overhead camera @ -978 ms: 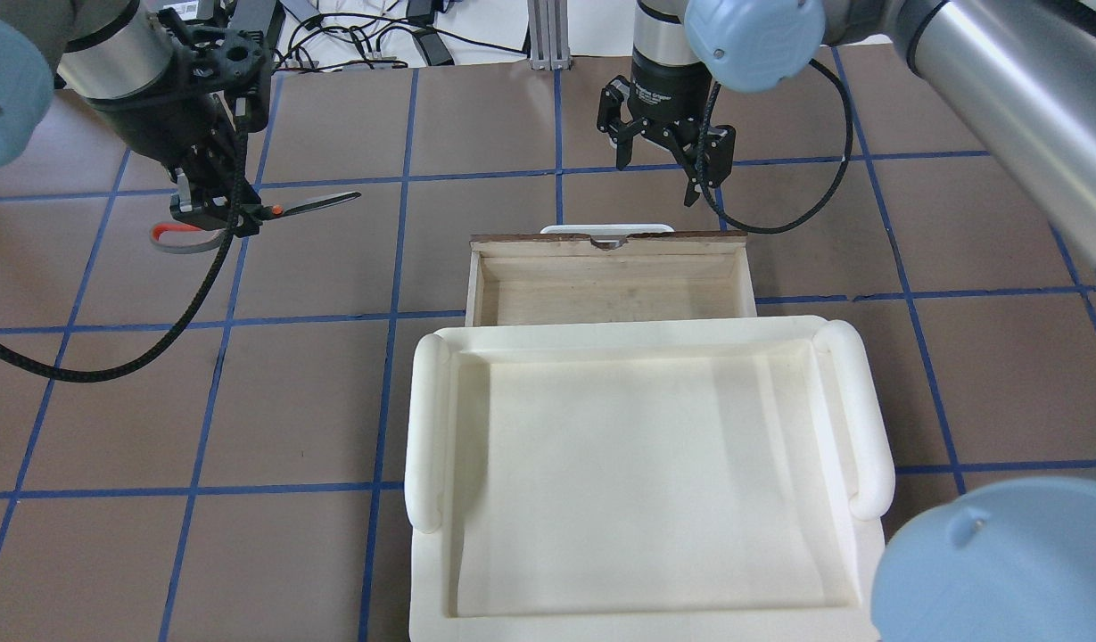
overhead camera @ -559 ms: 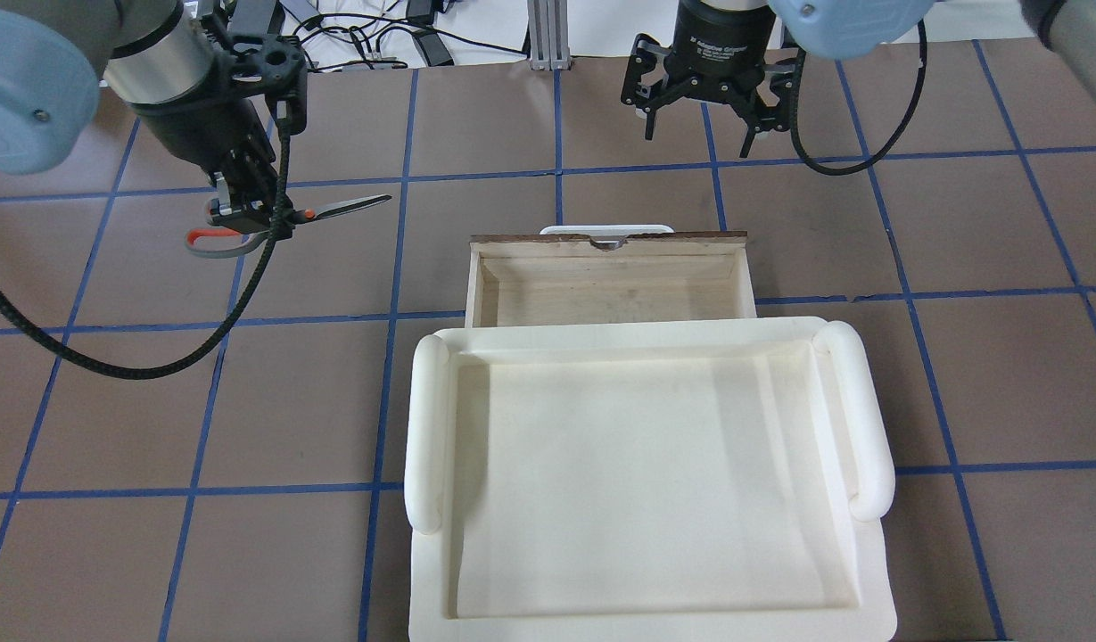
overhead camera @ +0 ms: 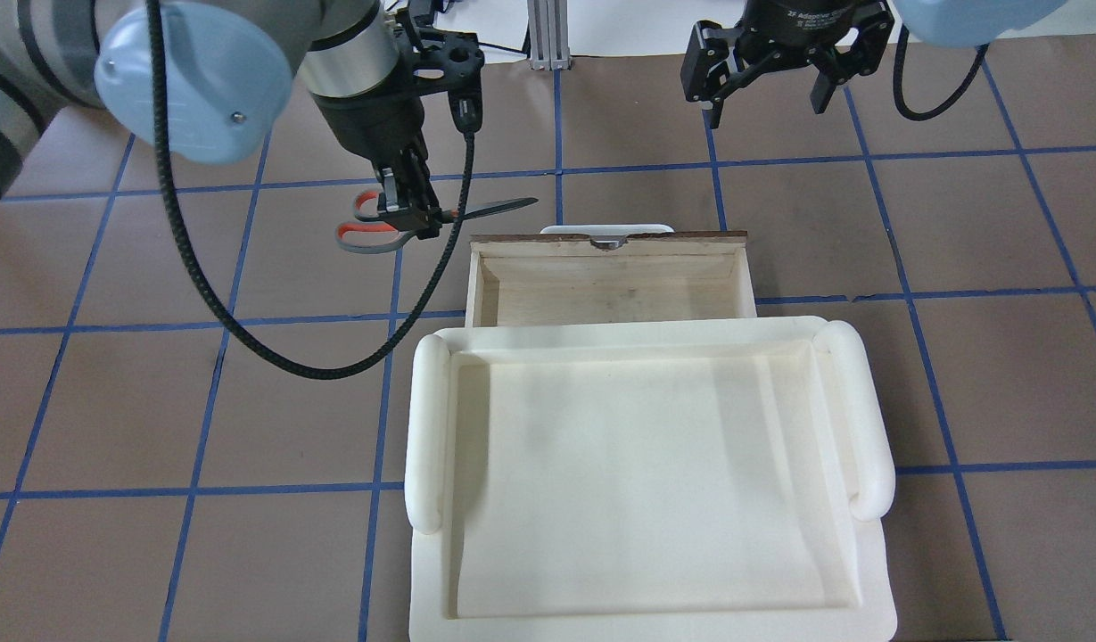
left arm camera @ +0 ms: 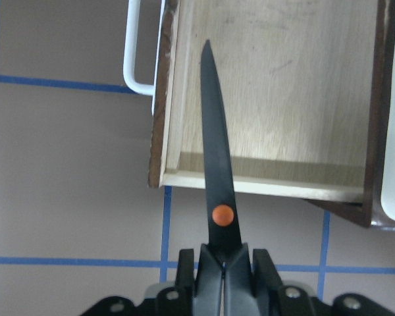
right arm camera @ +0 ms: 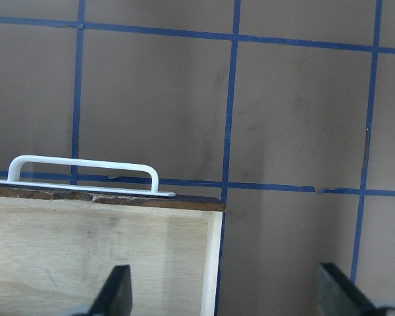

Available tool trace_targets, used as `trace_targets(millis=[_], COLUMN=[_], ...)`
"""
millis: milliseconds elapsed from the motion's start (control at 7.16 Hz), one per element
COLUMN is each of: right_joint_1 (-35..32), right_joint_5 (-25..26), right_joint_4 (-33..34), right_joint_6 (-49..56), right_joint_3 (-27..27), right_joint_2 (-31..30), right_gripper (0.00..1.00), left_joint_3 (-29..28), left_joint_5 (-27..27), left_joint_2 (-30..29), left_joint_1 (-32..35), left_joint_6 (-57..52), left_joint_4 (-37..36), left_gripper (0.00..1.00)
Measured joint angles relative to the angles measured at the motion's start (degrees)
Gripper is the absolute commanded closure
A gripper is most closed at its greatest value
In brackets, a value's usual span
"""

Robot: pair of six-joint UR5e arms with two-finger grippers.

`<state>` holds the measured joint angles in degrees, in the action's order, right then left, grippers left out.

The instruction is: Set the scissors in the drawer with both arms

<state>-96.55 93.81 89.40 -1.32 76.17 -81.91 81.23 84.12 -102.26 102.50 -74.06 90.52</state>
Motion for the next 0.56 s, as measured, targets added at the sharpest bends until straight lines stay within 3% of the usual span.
trace_targets(millis=[559], right_joint_1=[0.03], right_joint_5=[-0.28], right_joint_4=[-0.75], right_joint_6=[0.54], right_joint_3=[3.76], right_joint_2=[-3.97], right_gripper=[0.0], left_joint_3=[-2.35], left_joint_5=[-3.21], left_joint_2=[-5.81], left_joint_1=[8.84], left_joint_6=[3.67], left_joint_4=[2.61], left_gripper=[1.0])
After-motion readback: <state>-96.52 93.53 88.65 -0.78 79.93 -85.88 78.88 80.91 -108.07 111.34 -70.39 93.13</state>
